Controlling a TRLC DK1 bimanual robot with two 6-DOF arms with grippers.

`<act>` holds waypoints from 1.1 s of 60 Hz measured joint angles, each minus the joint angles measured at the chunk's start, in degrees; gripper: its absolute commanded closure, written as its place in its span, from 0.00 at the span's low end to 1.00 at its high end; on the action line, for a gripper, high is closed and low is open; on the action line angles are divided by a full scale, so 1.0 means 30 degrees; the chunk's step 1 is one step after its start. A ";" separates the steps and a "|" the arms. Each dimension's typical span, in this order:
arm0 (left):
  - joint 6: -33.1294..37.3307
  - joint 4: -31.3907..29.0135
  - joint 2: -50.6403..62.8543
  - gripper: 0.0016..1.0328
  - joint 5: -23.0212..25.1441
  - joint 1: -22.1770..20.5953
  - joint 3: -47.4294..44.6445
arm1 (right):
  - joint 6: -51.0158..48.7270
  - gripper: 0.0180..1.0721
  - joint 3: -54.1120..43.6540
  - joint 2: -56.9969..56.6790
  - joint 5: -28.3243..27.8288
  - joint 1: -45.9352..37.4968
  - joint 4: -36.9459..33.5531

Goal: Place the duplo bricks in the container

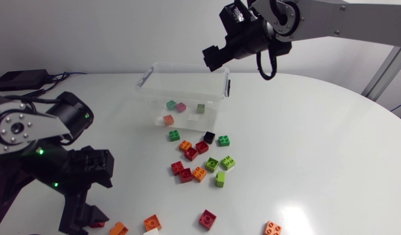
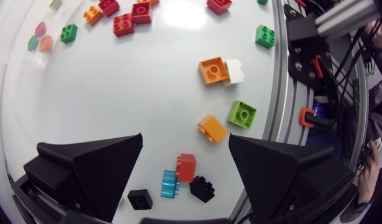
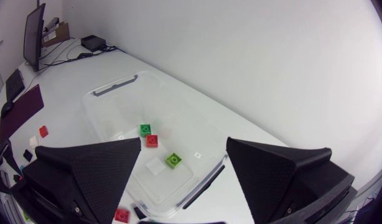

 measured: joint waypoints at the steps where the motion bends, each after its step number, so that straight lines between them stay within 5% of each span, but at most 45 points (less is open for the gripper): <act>1: 0.0219 0.0131 -0.0255 0.07 0.0007 -0.0095 -0.0321 | -0.0029 0.05 -0.0197 -0.0233 -0.0131 0.0000 -0.0007; 10: 0.3461 0.2484 -0.3381 0.07 -0.0284 -0.0707 -0.3271 | -0.0503 0.05 -0.2943 -0.2310 -0.0641 0.0000 -0.0029; 25: 0.7541 0.3104 -0.3330 0.07 -0.0255 -0.1144 -0.3730 | -0.1071 0.05 -0.7351 -0.5479 -0.1195 -0.0233 -0.0051; 52: 0.9209 0.3942 0.0685 0.14 0.0029 -0.3067 -0.3861 | -0.1217 0.05 -1.2582 -1.0105 -0.1639 -0.0219 0.0015; 61: 0.9209 0.5144 0.2382 0.28 0.0022 -0.3067 -0.3949 | -0.1202 0.05 -1.3894 -1.1052 -0.1647 0.0095 0.0015; 66: 0.9224 0.5530 0.2943 0.48 0.0022 -0.3067 -0.3949 | -0.1195 0.05 -1.4622 -1.1373 -0.1639 0.0466 0.0022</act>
